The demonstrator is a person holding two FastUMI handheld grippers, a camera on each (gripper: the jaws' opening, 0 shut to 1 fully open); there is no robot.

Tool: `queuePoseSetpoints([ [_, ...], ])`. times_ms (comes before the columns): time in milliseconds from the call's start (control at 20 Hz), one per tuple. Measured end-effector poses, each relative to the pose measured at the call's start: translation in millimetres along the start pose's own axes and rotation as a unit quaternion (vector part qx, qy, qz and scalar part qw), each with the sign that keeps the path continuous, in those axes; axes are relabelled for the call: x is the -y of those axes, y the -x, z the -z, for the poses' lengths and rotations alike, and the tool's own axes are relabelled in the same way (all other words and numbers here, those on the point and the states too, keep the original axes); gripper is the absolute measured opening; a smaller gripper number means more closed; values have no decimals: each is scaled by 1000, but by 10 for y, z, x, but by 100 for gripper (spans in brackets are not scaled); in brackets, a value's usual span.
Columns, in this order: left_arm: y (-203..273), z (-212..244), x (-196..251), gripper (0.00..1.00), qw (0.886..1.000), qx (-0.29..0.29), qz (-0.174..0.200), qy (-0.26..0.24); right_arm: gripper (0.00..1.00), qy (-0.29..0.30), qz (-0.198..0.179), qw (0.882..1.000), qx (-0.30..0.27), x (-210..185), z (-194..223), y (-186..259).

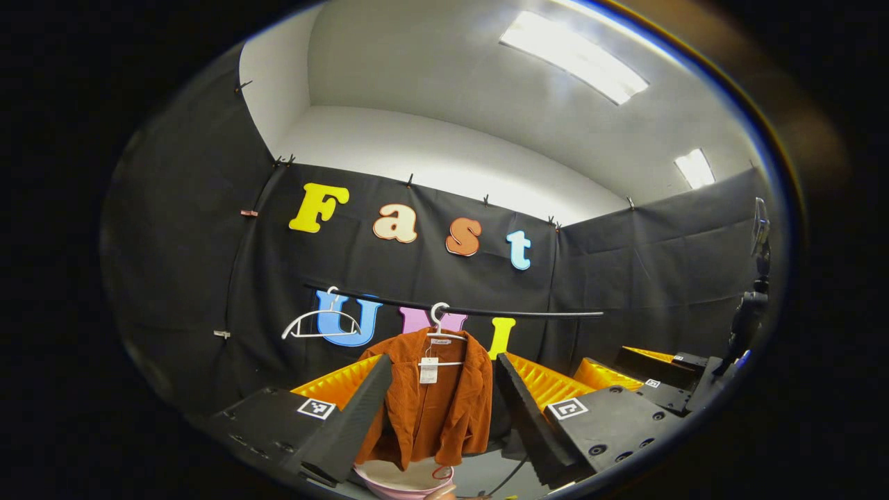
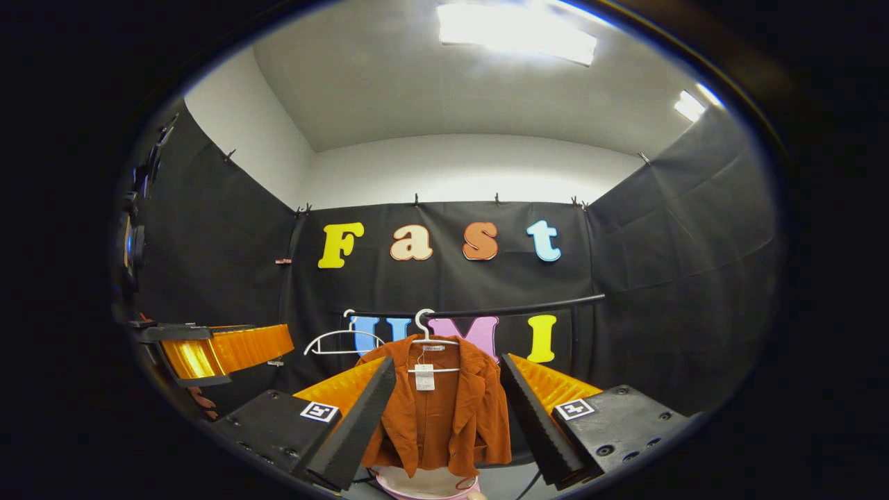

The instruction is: Grasp the clothes on the hanger with both hands and then place them into the laundry hamper below.

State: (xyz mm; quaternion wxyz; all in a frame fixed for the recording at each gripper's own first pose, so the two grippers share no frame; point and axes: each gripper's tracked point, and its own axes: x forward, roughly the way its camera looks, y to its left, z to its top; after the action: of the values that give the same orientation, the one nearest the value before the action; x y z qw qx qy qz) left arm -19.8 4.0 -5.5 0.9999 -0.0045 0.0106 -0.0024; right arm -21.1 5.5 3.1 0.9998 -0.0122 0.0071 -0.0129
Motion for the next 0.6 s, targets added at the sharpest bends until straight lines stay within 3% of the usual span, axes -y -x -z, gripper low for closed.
queuePoseSetpoints([
  [100,-7,19,-16,92,1000,-3,2,2,99,1,-1,1000,-1,-28,10,2],
  [600,63,-10,-178,95,1000,0,22,3,97,12,12,1000,-5,-219,45,30],
])
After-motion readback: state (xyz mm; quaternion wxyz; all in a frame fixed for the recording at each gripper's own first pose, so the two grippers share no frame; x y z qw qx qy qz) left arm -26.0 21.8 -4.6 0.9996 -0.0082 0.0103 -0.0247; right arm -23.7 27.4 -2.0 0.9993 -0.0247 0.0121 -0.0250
